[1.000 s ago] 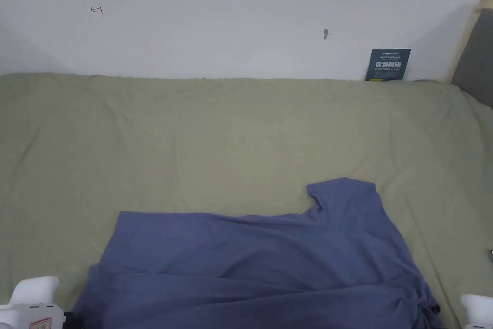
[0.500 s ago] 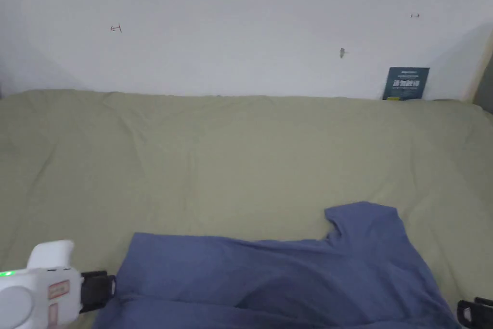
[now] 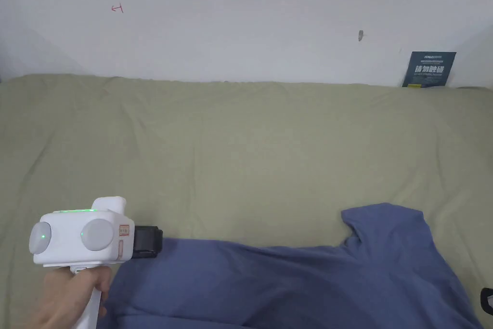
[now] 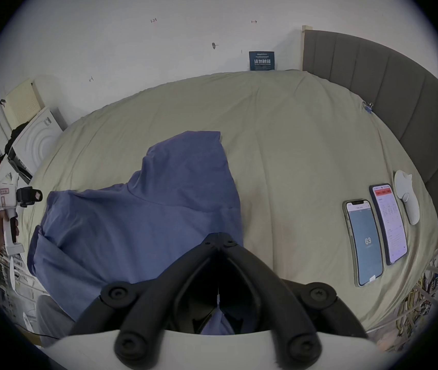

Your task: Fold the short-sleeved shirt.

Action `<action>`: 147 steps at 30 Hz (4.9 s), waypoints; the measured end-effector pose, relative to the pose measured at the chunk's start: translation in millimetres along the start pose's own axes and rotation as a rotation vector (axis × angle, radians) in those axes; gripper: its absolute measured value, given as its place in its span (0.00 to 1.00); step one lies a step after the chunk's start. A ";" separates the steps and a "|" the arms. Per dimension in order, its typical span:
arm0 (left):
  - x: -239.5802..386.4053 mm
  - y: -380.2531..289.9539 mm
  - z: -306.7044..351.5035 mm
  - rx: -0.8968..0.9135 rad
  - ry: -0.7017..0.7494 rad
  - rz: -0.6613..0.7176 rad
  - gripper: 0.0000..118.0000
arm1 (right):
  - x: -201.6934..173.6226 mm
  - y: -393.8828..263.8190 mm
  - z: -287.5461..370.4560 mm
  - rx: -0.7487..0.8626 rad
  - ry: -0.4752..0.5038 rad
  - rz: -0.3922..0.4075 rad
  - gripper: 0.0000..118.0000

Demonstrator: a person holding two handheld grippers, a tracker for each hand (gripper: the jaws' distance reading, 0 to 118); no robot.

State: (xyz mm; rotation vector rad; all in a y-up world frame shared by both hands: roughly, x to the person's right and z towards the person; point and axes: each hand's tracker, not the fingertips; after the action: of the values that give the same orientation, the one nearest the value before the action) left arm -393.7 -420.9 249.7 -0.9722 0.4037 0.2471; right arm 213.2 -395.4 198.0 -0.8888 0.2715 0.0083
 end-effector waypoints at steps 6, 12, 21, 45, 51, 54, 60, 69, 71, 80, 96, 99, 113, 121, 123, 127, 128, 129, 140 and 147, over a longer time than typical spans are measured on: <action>3.1 -7.0 -51.1 -0.061 0.023 -0.020 0.97 | 4.3 9.4 -18.2 -0.025 -0.009 -0.001 0.01; 9.5 -12.0 -41.7 -0.089 0.016 -0.046 0.81 | 12.0 22.4 -42.0 -0.049 -0.011 0.026 0.01; 3.7 -3.7 -41.0 -0.049 -0.020 -0.060 0.02 | 18.4 52.6 -84.9 -0.120 0.000 0.047 1.00; -4.6 -14.7 9.0 0.004 -0.076 -0.003 0.02 | 20.1 60.7 -56.3 -0.098 0.063 0.067 0.01; -17.0 -27.9 62.4 0.081 -0.112 0.005 0.02 | 16.3 49.1 0.6 -0.014 0.097 0.058 0.01; -27.9 -44.1 90.2 0.111 -0.123 0.014 0.02 | 18.1 35.7 28.0 0.019 0.112 0.048 0.01; -45.2 -89.1 135.3 0.154 -0.145 0.020 0.02 | 23.4 -4.9 79.8 0.073 0.146 0.038 0.01; -62.5 -164.9 162.2 0.157 -0.164 -0.037 0.02 | 33.1 -89.8 109.5 0.037 0.159 0.038 0.01; -66.4 -180.2 153.0 0.130 -0.160 -0.040 0.02 | 36.4 -105.0 104.7 0.004 0.156 0.036 0.01; -84.5 -216.9 111.2 0.041 -0.177 -0.012 0.02 | 45.6 -137.4 67.2 -0.102 0.126 0.040 0.01; -95.6 -188.2 163.7 0.113 -0.162 0.091 0.50 | -0.4 -105.1 114.2 0.055 0.010 0.070 0.87; -99.6 -184.5 158.4 0.115 -0.175 0.130 0.00 | -20.1 -102.8 112.6 0.112 -0.056 0.143 0.01; -147.1 -177.5 115.5 -0.070 -0.554 0.374 0.64 | -75.3 -85.3 142.8 0.186 0.085 0.152 0.01; -146.2 -176.3 59.7 -0.200 -0.651 0.398 0.94 | -98.6 -83.2 152.4 0.209 0.145 0.132 0.01; -146.0 -174.5 54.6 -0.176 -0.735 0.418 0.94 | -101.3 -83.6 151.9 0.208 0.151 0.116 0.01; -136.8 -173.4 40.8 -0.238 -0.881 0.443 0.93 | -103.2 -84.5 153.5 0.224 0.162 0.082 0.01; -132.4 -174.1 36.0 -0.265 -0.912 0.453 0.93 | -103.4 -85.1 154.3 0.230 0.162 0.079 0.01; -128.3 -173.8 33.7 -0.265 -0.931 0.467 0.93 | -103.5 -85.0 154.7 0.233 0.166 0.075 0.01; -117.9 -179.1 42.8 -0.201 -0.791 0.443 0.06 | -103.5 -89.6 165.2 0.256 0.198 0.043 0.01; -131.0 -161.3 80.0 -0.124 -0.767 0.457 0.06 | -93.2 -88.7 175.4 0.287 0.201 0.041 0.01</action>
State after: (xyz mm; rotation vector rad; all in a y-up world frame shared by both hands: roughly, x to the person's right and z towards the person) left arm -432.5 -444.6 467.7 -0.8221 -0.1068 1.0303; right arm 174.3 -307.0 393.0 -0.5985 0.4662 -0.0804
